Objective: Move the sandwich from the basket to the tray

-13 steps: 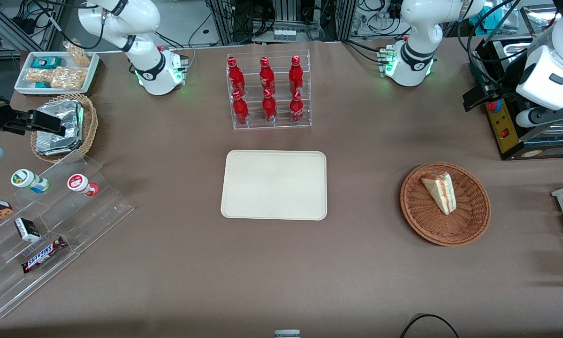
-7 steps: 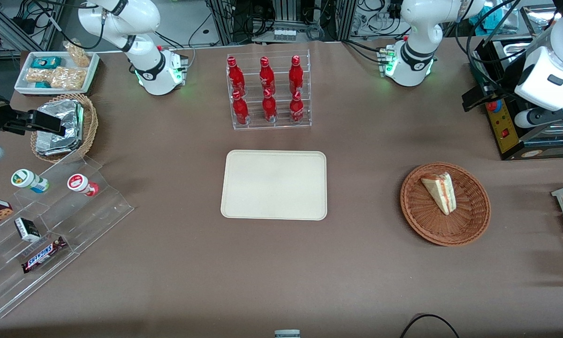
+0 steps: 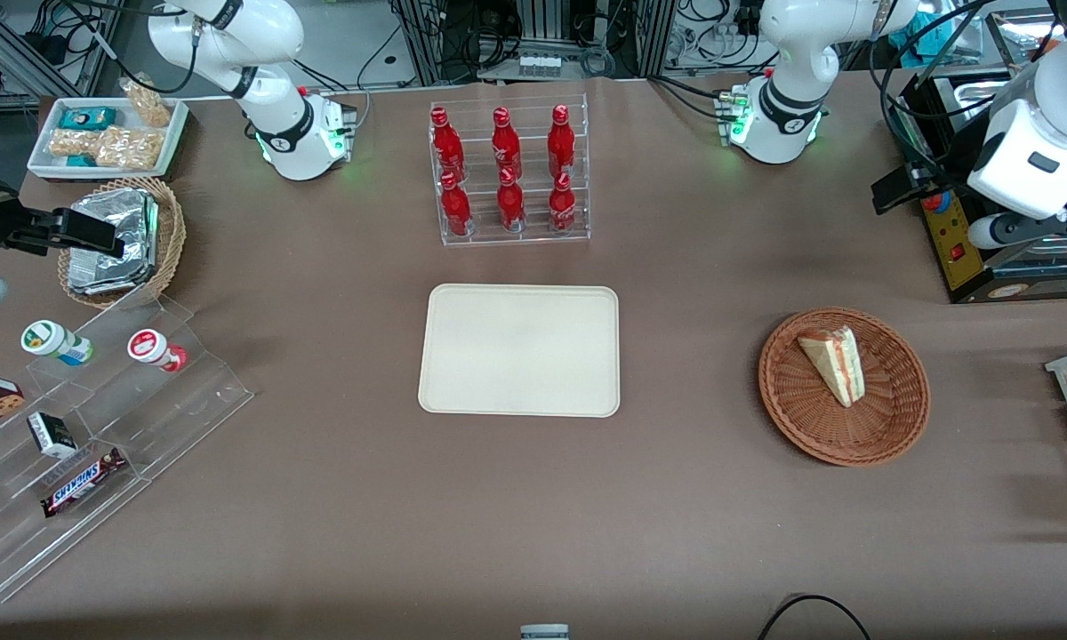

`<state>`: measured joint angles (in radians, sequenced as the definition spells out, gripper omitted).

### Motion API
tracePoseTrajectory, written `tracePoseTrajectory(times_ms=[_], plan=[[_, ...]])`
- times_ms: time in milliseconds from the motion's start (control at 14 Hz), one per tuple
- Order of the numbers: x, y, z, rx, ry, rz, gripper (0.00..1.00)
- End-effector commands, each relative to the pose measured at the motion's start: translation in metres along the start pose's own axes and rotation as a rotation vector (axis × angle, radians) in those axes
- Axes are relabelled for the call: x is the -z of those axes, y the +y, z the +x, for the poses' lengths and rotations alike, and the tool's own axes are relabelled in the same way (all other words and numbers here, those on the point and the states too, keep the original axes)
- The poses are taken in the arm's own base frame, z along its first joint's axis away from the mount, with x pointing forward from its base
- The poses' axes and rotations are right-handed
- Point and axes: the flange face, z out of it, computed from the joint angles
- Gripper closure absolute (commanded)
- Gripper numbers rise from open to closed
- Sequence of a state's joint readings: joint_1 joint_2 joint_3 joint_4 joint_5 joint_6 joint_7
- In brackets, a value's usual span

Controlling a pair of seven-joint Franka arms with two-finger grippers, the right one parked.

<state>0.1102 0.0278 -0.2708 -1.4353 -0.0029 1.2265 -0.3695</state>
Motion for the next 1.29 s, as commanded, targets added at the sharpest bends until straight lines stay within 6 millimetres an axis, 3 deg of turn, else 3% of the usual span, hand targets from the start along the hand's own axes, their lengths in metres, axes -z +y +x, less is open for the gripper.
tracePoseTrajectory(times_ms=[0,143,286,500,857,1000,1214], plan=[[-0.013,0.0,0.003,0.002,-0.033,0.015,0.0],[-0.03,0.0,0.009,0.012,-0.055,0.047,0.0],[-0.062,0.002,0.016,0.048,-0.088,0.072,0.0],[-0.139,0.01,0.028,0.08,-0.052,0.073,0.0],[-0.244,-0.003,0.016,0.106,0.033,0.055,0.0],[-0.255,-0.025,0.028,0.166,0.023,0.043,0.0],[-0.267,-0.037,0.045,0.245,0.039,0.015,0.0]])
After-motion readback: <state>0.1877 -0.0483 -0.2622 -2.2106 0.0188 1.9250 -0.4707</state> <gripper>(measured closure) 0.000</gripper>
